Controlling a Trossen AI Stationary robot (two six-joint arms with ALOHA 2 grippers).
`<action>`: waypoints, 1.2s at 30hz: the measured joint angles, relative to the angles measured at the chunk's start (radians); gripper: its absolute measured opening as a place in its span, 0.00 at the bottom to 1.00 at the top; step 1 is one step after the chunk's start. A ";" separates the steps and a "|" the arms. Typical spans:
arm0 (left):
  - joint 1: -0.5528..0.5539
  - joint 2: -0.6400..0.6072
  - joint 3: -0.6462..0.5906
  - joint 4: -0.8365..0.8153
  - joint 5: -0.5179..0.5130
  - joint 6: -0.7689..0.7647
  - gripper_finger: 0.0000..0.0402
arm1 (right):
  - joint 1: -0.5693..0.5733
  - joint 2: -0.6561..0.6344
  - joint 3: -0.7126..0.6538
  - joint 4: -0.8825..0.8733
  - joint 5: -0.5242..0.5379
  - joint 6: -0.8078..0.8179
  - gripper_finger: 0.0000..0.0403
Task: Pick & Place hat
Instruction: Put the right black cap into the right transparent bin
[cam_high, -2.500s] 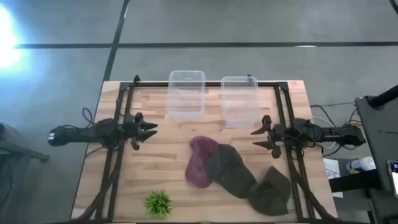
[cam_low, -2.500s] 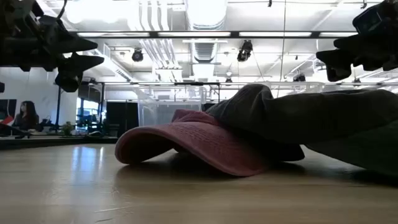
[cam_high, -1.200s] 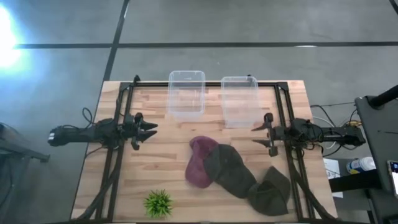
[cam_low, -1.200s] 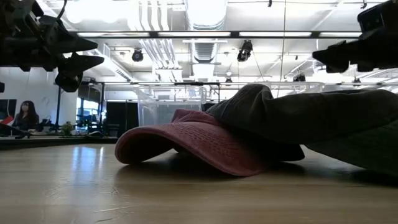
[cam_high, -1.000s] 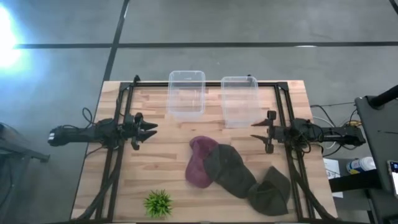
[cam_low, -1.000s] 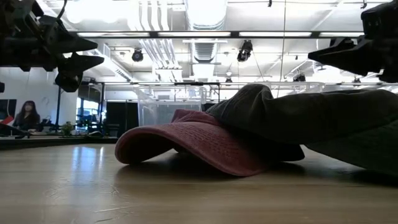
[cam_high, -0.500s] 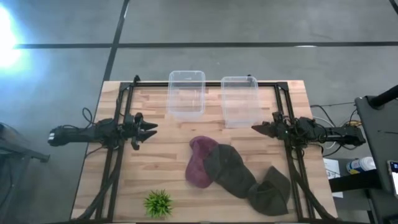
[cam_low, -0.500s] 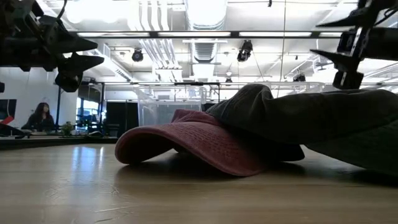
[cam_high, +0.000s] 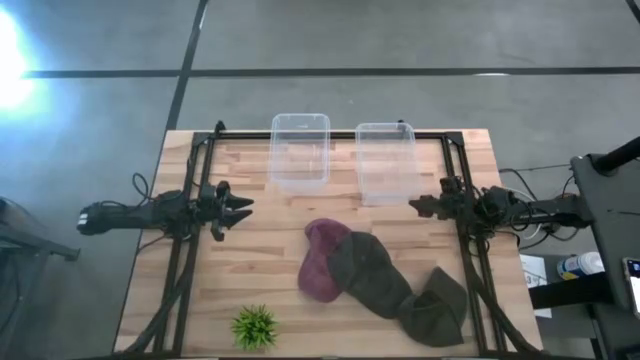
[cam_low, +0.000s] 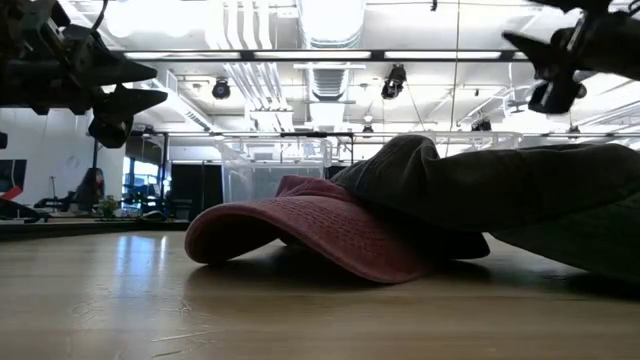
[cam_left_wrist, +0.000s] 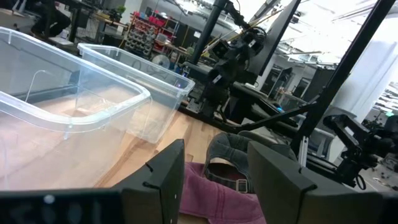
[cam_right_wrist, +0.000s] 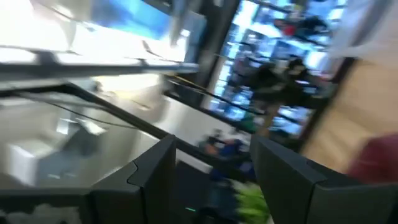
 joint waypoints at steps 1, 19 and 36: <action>0.000 0.000 0.000 0.000 0.000 0.000 0.42 | 0.001 0.036 0.005 0.005 -0.012 0.027 0.50; 0.000 0.000 0.000 0.000 0.000 0.000 0.42 | 0.125 0.857 0.885 -1.597 -0.396 -0.798 0.50; 0.000 0.000 0.000 0.000 0.000 0.000 0.42 | 0.341 1.271 1.055 -1.766 -0.432 -1.393 0.72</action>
